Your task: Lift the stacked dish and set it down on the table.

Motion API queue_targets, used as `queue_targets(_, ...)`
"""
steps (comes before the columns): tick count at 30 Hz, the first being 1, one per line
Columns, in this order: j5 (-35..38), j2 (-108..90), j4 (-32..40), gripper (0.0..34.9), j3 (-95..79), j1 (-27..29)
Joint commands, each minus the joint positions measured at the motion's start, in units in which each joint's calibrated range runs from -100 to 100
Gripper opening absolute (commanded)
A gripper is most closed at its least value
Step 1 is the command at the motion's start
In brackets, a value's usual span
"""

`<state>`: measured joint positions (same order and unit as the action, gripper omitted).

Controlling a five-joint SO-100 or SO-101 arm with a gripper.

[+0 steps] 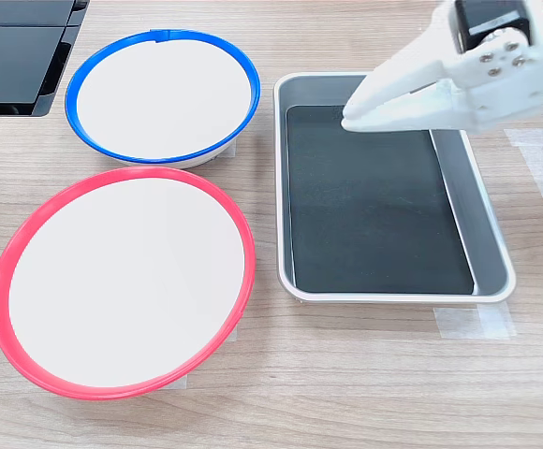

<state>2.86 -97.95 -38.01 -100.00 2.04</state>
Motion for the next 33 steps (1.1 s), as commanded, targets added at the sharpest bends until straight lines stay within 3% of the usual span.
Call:
queue_targets(1,-0.34,-1.11,-5.28,0.0,0.0,0.08)
queue_targets(6,-1.17,-1.11,-9.33,0.0,0.0,0.93)
queue_targets(33,-1.07,-1.11,-9.33,0.3,0.0,1.96)
